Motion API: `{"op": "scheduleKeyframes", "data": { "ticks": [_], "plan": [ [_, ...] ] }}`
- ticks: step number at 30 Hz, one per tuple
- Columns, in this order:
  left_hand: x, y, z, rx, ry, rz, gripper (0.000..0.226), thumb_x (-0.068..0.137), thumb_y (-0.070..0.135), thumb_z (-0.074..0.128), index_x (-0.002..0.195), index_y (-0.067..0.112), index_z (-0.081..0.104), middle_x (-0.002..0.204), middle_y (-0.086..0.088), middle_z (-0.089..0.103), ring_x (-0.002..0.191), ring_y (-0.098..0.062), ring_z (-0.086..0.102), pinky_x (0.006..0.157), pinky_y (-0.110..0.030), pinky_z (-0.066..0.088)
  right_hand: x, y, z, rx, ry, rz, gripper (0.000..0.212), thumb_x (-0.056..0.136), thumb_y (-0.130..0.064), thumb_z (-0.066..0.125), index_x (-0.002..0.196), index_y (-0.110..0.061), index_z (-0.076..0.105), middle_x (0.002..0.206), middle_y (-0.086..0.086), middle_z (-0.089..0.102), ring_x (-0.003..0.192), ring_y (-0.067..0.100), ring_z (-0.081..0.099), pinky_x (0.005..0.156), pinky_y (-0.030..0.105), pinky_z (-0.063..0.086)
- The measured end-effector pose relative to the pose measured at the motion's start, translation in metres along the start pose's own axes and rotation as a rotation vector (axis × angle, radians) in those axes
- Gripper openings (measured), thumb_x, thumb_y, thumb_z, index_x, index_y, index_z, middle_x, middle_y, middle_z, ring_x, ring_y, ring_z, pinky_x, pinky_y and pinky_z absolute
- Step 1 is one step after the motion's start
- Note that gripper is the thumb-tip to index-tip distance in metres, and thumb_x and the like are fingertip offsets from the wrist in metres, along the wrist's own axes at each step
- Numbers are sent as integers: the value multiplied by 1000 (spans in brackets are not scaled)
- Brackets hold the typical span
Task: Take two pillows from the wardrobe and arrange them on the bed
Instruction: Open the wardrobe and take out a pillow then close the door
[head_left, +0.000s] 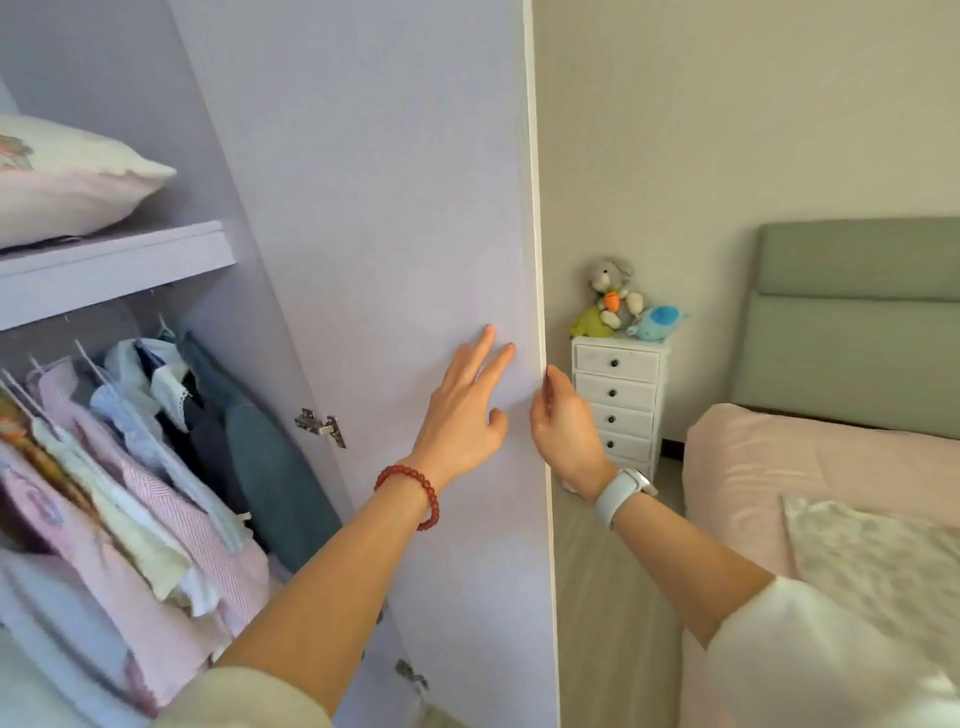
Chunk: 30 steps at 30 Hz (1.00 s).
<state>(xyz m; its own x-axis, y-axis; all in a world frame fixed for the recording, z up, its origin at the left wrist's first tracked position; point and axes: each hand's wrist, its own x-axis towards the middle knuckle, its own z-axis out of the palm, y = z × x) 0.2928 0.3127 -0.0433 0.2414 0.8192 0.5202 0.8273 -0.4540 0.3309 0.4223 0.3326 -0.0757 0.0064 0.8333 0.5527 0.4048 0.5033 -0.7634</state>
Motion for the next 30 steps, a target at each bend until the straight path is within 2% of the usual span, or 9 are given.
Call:
{"op": "scheduleKeyframes", "data": {
  "ticks": [2,4,7,12,19,22,24,27,30],
  "plan": [
    [7,-1,-5,-34,37,12,61,81,-2,48,138,17,33,153,-4,16,140,-25,14,111,-38,21,2,-7,-6,-40,88,-65,37,84,4,40,120,-4,44,109,11,56,99,25,52,84,31,42],
    [13,-6,-19,-41,126,-1,55,82,-1,48,134,16,40,150,-7,26,137,-23,21,109,-37,24,6,-24,-10,-109,213,-269,48,81,3,41,128,-4,39,126,17,48,118,22,40,101,24,30],
    [17,-18,-55,10,249,-33,49,83,0,48,129,17,45,143,-7,35,131,-23,31,106,-37,29,20,-59,-3,-122,193,-486,46,78,3,44,124,-7,45,124,17,50,116,22,41,100,28,33],
    [8,-59,-152,270,363,-107,46,81,-1,51,125,11,49,136,-13,42,124,-31,38,102,-43,31,54,-116,49,-123,-62,-586,42,79,5,47,120,-2,49,119,20,54,112,37,48,90,48,45],
    [-36,-142,-327,779,490,-325,47,79,7,57,125,10,49,135,-18,44,125,-36,36,101,-52,29,111,-218,167,-202,-254,-780,43,85,-5,45,128,-8,42,129,17,47,118,34,42,92,45,38],
    [-64,-185,-392,960,494,-432,55,81,22,59,132,17,41,142,-14,37,131,-33,27,105,-55,22,127,-273,228,-179,-264,-888,43,86,-11,46,129,-11,41,130,14,46,119,32,41,94,44,37],
    [-83,-216,-429,1057,424,-513,73,80,43,60,140,26,23,151,-9,22,138,-31,13,107,-58,13,138,-310,270,-158,-258,-960,48,86,-16,49,132,-14,37,134,12,43,125,30,37,101,45,33],
    [-105,-260,-474,1161,304,-655,99,69,70,53,141,35,-6,156,-1,0,141,-28,-3,108,-59,4,153,-359,329,-201,-288,-994,68,83,-33,56,140,-22,20,146,8,28,137,26,20,111,51,14],
    [-117,-286,-500,1208,310,-703,93,73,65,53,143,30,3,154,0,15,140,-22,11,110,-51,10,160,-394,373,-293,-376,-989,89,77,-48,60,142,-30,1,152,4,15,141,24,7,111,58,4]
  ]
}}
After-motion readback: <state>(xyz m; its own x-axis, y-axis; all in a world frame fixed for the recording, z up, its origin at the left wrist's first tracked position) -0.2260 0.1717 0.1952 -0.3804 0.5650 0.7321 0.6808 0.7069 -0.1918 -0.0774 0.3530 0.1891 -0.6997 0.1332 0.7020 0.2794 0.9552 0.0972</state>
